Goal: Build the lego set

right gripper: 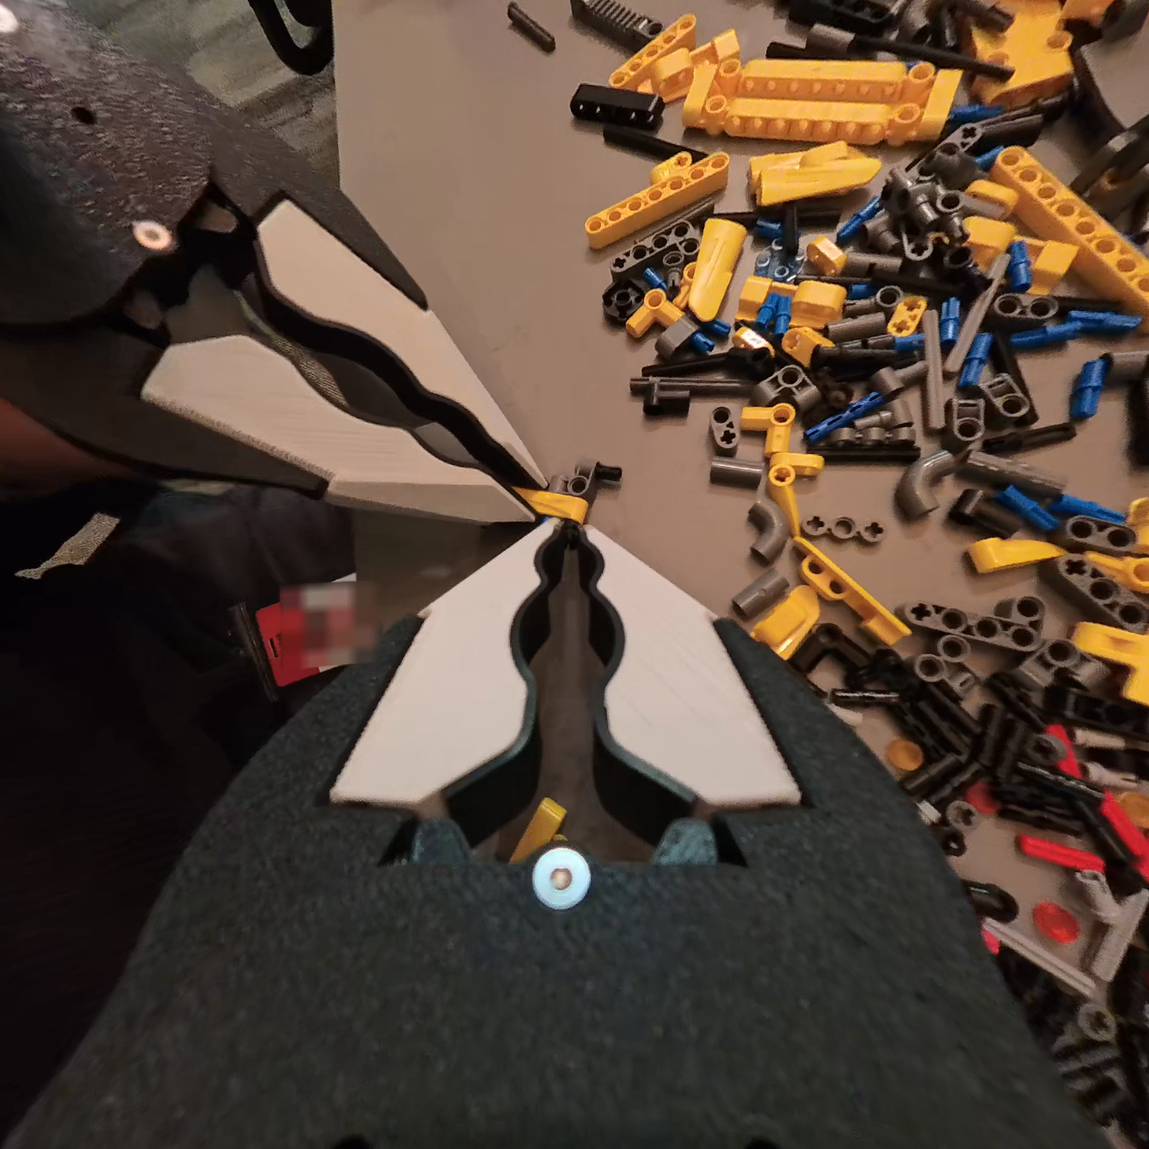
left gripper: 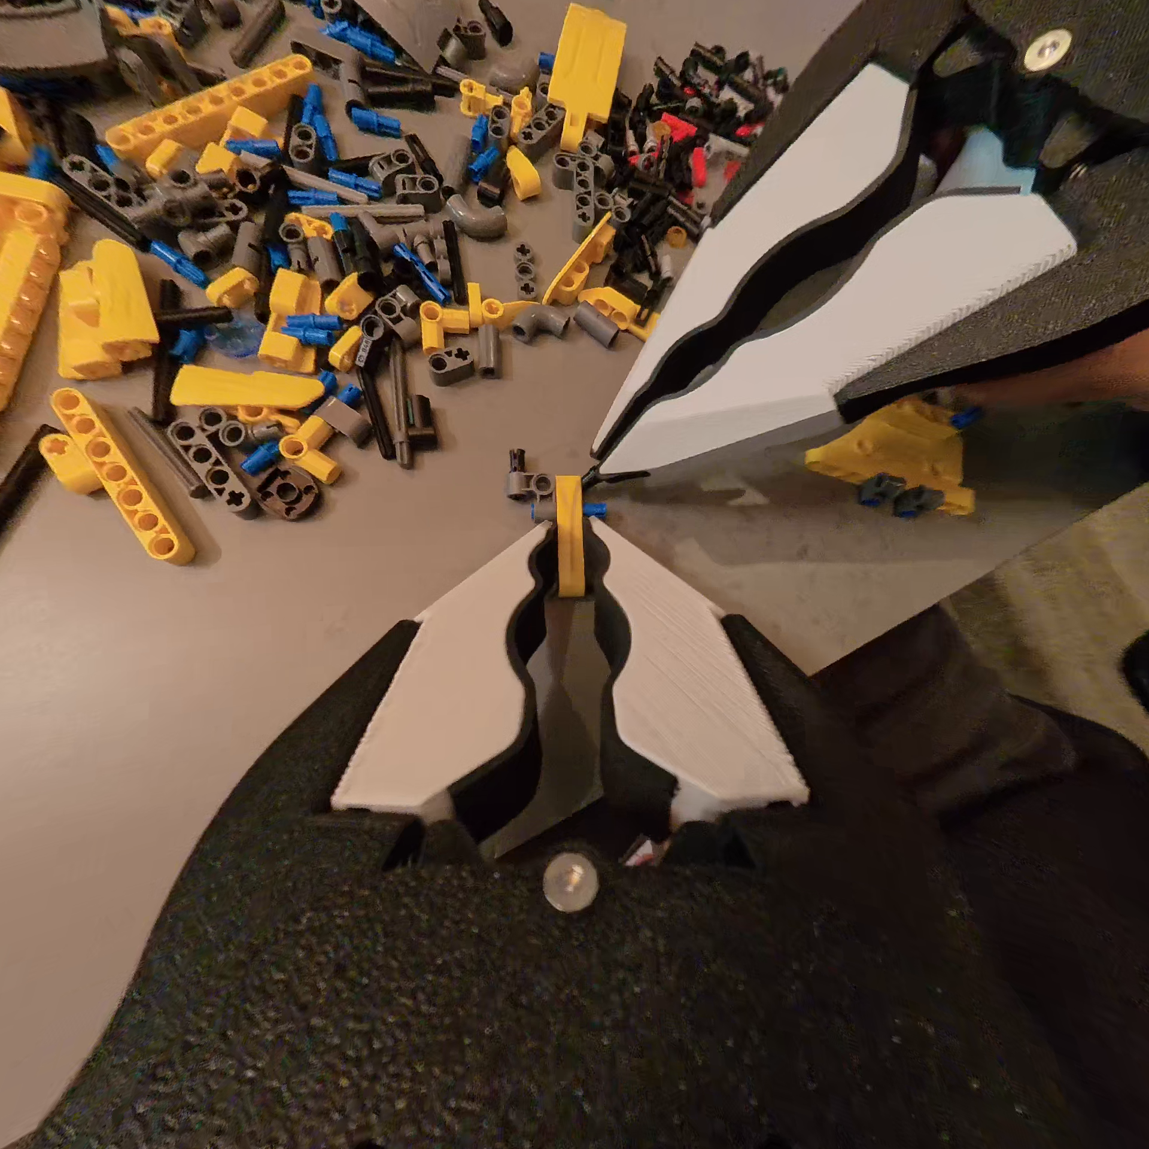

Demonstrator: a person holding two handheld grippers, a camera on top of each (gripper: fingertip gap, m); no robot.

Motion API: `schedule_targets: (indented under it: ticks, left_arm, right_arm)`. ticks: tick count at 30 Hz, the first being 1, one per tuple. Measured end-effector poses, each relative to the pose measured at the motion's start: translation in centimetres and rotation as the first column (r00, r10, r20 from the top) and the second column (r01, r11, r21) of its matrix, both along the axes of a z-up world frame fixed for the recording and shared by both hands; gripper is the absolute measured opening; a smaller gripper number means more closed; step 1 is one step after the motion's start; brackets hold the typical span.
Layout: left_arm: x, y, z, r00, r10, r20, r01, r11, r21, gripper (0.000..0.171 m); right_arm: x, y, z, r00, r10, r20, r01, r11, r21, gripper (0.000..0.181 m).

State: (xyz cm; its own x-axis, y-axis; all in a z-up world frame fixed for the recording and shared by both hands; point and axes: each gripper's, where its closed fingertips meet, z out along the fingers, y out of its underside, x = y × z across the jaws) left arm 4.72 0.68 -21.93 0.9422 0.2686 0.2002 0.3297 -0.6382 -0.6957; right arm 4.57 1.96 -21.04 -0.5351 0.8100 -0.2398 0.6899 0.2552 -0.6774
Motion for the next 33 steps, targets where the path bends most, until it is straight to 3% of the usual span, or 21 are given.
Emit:
schedule_targets:
  ticks: [3,7,10,16,22,30,32,33]
  left_arm:
    - [-0.4,0.0,0.7,0.997,0.004,0.082,-0.010,0.997,0.071,0.007]
    - [-1.6,-0.3,3.7,0.976,0.006,0.216,-0.065,0.961,0.268,0.007]
    - [-3.0,-1.0,4.3,0.976,0.022,0.216,-0.091,0.943,0.319,0.007]
    - [-2.5,-0.9,2.9,0.984,-0.017,0.177,-0.034,0.959,0.282,0.007]
    - [-2.0,-0.8,1.2,0.995,-0.034,0.096,0.016,0.982,0.190,0.007]
    - [-1.3,-0.8,0.1,0.998,-0.062,0.027,0.059,0.993,0.106,0.008]
    - [-1.2,-0.7,0.2,0.998,-0.061,0.019,0.059,0.993,0.103,0.014]
    - [-1.4,-0.8,0.3,0.999,-0.048,0.012,0.046,0.993,0.104,0.025]
  right_arm:
    - [0.0,-0.1,0.4,1.000,0.015,-0.027,-0.015,1.000,-0.006,0.003]
    - [-0.5,-0.3,2.8,0.979,0.053,-0.198,-0.048,0.998,0.031,0.004]
    - [-0.6,0.1,3.1,0.970,0.057,-0.234,-0.041,0.996,0.074,0.004]
    - [0.4,0.0,-1.3,0.990,0.128,-0.065,-0.117,0.981,0.156,0.005]
    - [0.6,0.4,-1.2,0.982,0.169,-0.081,-0.149,0.966,0.209,0.015]
    - [0.2,0.6,-1.4,0.976,0.188,-0.107,-0.159,0.959,0.233,0.005]
    - [0.2,0.6,-1.3,0.973,0.196,-0.118,-0.163,0.956,0.245,0.004]
    - [0.1,0.6,-1.0,0.969,0.206,-0.139,-0.166,0.953,0.254,0.004]
